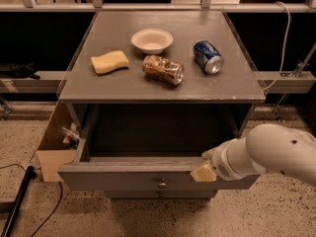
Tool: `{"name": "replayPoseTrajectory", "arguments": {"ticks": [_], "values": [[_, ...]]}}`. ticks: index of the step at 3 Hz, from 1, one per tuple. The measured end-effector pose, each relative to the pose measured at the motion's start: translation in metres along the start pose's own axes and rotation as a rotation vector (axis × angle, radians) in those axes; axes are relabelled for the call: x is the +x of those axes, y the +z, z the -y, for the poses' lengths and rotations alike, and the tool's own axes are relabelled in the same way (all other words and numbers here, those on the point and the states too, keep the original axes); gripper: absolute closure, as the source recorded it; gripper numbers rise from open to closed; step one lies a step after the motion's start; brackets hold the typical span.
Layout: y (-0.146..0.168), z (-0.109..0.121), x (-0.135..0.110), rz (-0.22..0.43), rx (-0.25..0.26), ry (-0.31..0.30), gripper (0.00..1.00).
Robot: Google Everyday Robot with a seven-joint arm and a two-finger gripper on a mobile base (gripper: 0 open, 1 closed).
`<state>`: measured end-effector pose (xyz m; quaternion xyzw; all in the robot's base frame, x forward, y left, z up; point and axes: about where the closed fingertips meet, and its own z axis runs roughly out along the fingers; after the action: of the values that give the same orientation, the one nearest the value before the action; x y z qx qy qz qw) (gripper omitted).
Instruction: Open top drawer
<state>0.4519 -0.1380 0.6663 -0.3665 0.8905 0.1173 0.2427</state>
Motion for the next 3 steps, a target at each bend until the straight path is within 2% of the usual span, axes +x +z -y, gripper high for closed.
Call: {"name": "replayPoseTrajectory", "arguments": {"ticks": [3], "values": [[0.0, 0.0, 0.0, 0.0, 0.0, 0.0, 0.19]]}}
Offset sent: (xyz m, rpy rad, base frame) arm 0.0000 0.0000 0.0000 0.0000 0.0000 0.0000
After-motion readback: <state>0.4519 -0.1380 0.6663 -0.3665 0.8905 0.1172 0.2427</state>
